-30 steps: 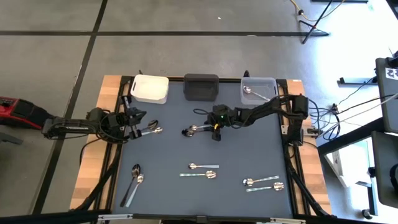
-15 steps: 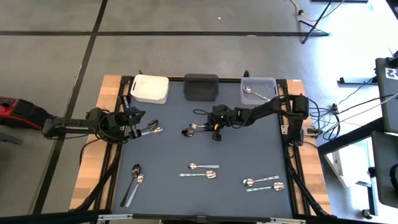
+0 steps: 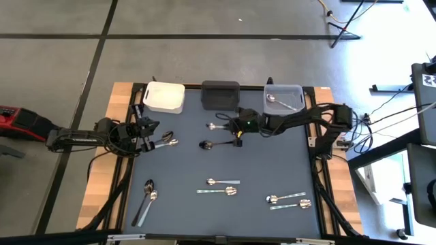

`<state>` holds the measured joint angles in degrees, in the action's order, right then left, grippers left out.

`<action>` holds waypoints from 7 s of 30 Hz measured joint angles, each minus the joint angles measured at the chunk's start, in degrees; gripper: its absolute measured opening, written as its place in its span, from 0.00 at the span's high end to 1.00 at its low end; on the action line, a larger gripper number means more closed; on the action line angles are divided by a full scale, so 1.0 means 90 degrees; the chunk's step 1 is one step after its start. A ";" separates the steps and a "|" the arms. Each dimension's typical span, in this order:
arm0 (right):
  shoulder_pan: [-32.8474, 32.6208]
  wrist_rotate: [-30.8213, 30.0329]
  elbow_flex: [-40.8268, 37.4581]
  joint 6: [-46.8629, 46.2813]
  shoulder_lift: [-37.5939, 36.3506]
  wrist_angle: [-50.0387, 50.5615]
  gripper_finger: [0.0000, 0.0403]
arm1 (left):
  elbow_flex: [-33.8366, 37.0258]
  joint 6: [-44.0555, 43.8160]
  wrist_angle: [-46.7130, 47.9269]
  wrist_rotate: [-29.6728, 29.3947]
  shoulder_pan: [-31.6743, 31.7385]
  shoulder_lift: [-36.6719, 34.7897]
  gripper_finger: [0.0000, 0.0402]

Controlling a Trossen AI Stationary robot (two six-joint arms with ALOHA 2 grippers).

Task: Sort silverware by color (type)
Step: Put the top middle sky blue spoon into the black bin, then put the top middle black spoon into the white bin

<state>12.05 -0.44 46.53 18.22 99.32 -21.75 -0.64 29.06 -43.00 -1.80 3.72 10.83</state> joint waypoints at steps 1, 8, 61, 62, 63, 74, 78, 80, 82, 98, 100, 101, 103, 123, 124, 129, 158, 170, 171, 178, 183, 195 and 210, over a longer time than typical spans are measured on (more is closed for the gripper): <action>0.0001 -0.0195 0.0076 0.0120 -0.0091 0.0006 0.95 | 0.0000 0.0000 0.0002 0.0000 -0.0001 0.0000 0.99; 0.0383 -0.0594 0.0768 0.0991 -0.0270 -0.0019 0.94 | 0.0002 -0.0004 0.0004 0.0000 -0.0002 0.0000 0.99; 0.0840 0.1944 0.1081 -0.0027 -0.0405 0.1495 0.60 | 0.0005 -0.0168 -0.0007 0.0123 -0.0002 0.0010 0.99; 0.0688 0.1956 0.1068 -0.0077 -0.0399 0.1572 0.60 | 0.0005 -0.0168 -0.0009 0.0133 -0.0002 0.0010 0.99; 0.0529 0.1950 0.1047 -0.0132 -0.0377 0.1587 0.60 | 0.0005 -0.0168 -0.0008 0.0145 -0.0002 0.0010 0.99; -0.0390 0.1100 0.0630 -0.0433 0.0685 0.0767 0.59 | 0.0002 -0.0168 -0.0008 0.0146 -0.0002 0.0011 0.99; -0.0384 0.1096 0.0626 -0.0557 0.1173 0.0471 0.59 | 0.0002 -0.0165 -0.0017 0.0143 -0.0002 0.0010 0.99; -0.0379 0.1012 0.0635 -0.0578 0.1395 0.0233 0.59 | 0.0002 -0.0165 -0.0013 0.0146 -0.0002 0.0012 0.99; -0.0379 0.1047 0.0632 -0.0701 0.1504 0.0169 0.60 | 0.0002 -0.0168 -0.0016 0.0146 0.0001 0.0012 0.99; -0.0381 0.1208 0.0660 -0.0562 0.1642 0.0560 0.97 | 0.0000 -0.0210 0.0032 0.0145 0.0001 0.0012 0.99; -0.0384 0.1190 0.0657 -0.0530 0.1641 0.0551 0.97 | 0.0000 -0.0208 0.0006 0.0143 0.0001 0.0012 0.99; -0.0386 0.1171 0.0651 -0.0524 0.1615 0.0537 0.98 | 0.0000 -0.0211 -0.0003 0.0143 0.0001 0.0012 0.99; -0.0391 0.1139 0.0645 -0.0465 0.1550 0.0538 0.99 | 0.0000 -0.0312 0.0017 0.0143 0.0001 0.0012 0.99; -0.0379 0.0184 0.0543 0.0295 -0.1116 0.0267 1.00 | -0.0235 -0.0884 0.0373 -0.1528 0.0001 0.1075 0.60; -0.0379 0.0217 0.0489 0.0338 -0.1218 0.0085 1.00 | -0.0264 -0.0886 0.0362 -0.1526 0.0001 0.1236 0.59; -0.0379 0.0561 -0.0165 0.0354 -0.1435 -0.1649 1.00 | -0.0610 -0.1080 0.0183 -0.1520 0.0001 0.2173 0.59; -0.0386 0.1225 -0.1652 -0.0281 -0.0950 -0.5209 1.00 | -0.3918 -0.1802 -0.1409 0.0311 0.0416 0.8660 0.59; -0.0386 0.1026 -0.1645 -0.0307 -0.0828 -0.5266 1.00 | -0.4184 -0.2127 -0.1796 0.0417 0.0291 0.8893 0.62; -0.0386 0.1039 -0.1645 -0.0307 -0.0828 -0.5266 1.00 | -0.4184 -0.2121 -0.1834 0.0397 0.0267 0.8893 0.65; -0.0391 0.1068 -0.1628 -0.0371 -0.0835 -0.5275 1.00 | -0.4184 -0.1993 -0.1824 0.0276 0.0217 0.8896 0.94; -0.0389 0.1019 -0.1629 -0.0684 -0.0847 -0.5204 0.96 | -0.4184 -0.2016 -0.1803 0.0137 0.0210 0.8896 0.96; -0.0374 -0.0482 -0.1645 -0.0175 -0.2858 -0.1673 0.58 | -0.4362 -0.2003 0.1902 -0.2262 0.0219 0.7489 0.97; -0.0376 -0.0659 -0.1645 0.0026 -0.3050 -0.0716 0.57 | -0.6109 -0.2095 0.8195 -0.4201 0.1997 0.6735 0.97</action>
<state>8.67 -6.37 31.73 18.46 71.88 -28.20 -55.62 10.21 30.75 -39.62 21.70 71.44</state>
